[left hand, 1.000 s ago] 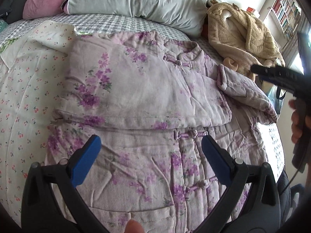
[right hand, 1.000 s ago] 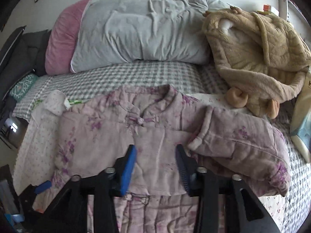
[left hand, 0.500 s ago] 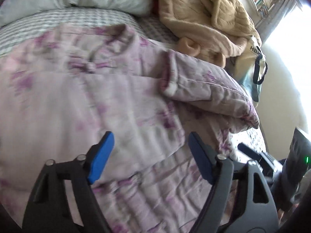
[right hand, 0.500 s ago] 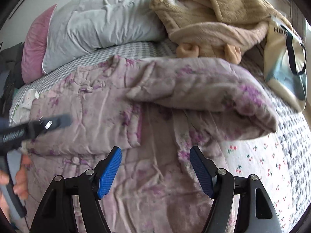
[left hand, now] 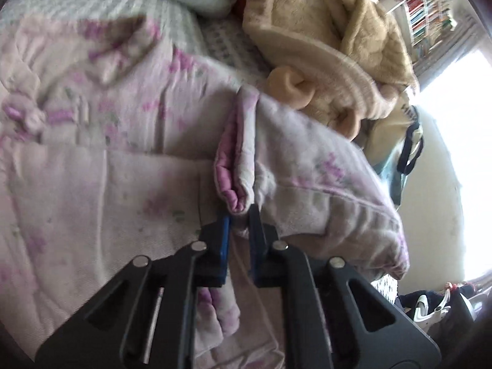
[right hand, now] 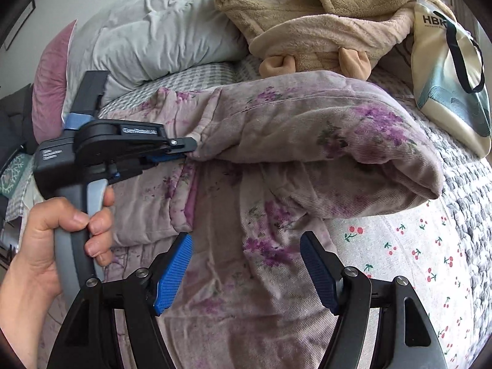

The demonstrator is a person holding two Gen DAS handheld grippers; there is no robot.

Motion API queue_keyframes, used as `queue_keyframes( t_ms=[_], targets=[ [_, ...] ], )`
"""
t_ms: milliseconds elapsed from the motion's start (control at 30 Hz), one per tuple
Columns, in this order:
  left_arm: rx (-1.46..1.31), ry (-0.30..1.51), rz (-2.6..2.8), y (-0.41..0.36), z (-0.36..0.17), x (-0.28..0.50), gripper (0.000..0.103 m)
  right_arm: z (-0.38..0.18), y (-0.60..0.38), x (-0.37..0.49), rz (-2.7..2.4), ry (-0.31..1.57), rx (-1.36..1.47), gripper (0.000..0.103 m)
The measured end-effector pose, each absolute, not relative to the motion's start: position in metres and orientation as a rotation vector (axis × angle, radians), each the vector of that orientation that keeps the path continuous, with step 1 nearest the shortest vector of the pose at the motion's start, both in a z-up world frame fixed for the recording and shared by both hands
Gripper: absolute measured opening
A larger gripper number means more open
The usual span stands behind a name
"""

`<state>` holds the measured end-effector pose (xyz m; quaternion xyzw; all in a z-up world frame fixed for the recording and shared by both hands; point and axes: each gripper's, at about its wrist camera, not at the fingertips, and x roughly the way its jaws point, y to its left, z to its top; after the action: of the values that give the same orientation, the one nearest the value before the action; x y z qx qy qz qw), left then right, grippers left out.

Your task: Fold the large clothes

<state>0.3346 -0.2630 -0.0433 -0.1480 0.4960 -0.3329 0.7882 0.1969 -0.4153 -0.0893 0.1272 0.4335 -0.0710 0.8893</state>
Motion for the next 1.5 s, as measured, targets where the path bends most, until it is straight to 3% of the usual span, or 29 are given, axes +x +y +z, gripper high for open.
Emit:
queue_keyframes(
  t_ms=[267,433,567,733,833,900,967,1000,1100,1200,1367,1433,1500],
  targets=[
    [-0.226,0.826,-0.63,-0.17,0.05,0.298,0.011,-0.079,-0.408,0.19,-0.137,0.871,0.223,0.074],
    [-0.173,0.747,-0.499,-0.092,0.07,0.283,0.011,-0.077,-0.391,0.193,-0.08,0.874,0.209,0.074],
    [-0.185,0.745,-0.35,-0.018,0.054,0.267,0.011,-0.082,-0.378,0.2,-0.048,0.885,0.19,0.074],
    [-0.174,0.908,-0.145,0.041,-0.014,0.265,0.017,-0.094,-0.373,0.209,-0.049,0.914,0.198,0.075],
    [-0.281,0.961,-0.164,0.055,-0.033,0.273,0.025,-0.099,-0.379,0.213,-0.058,0.921,0.233,0.075],
    [-0.328,0.96,-0.205,0.054,-0.036,0.277,0.045,-0.099,-0.386,0.214,-0.068,0.912,0.263,0.075],
    [-0.336,0.95,-0.244,0.045,-0.041,0.283,0.059,-0.1,-0.395,0.215,-0.085,0.897,0.294,0.075],
    [-0.326,0.953,-0.248,0.041,-0.045,0.286,0.06,-0.102,-0.4,0.216,-0.101,0.89,0.311,0.075],
    [-0.26,0.968,-0.204,0.029,-0.057,0.288,0.056,-0.11,-0.407,0.221,-0.128,0.904,0.33,0.075],
    [-0.185,0.932,-0.142,0.026,-0.065,0.284,0.033,-0.116,-0.401,0.225,-0.118,0.911,0.311,0.075],
    [-0.126,1.045,-0.052,0.021,-0.062,0.282,0.034,-0.122,-0.394,0.229,-0.132,0.931,0.266,0.075],
    [-0.024,1.038,-0.027,0.015,-0.042,0.265,0.046,-0.119,-0.392,0.225,-0.105,0.944,0.261,0.075],
    [0.026,1.021,-0.021,0.014,-0.026,0.249,0.076,-0.113,-0.392,0.22,-0.086,0.95,0.254,0.075]
  ],
)
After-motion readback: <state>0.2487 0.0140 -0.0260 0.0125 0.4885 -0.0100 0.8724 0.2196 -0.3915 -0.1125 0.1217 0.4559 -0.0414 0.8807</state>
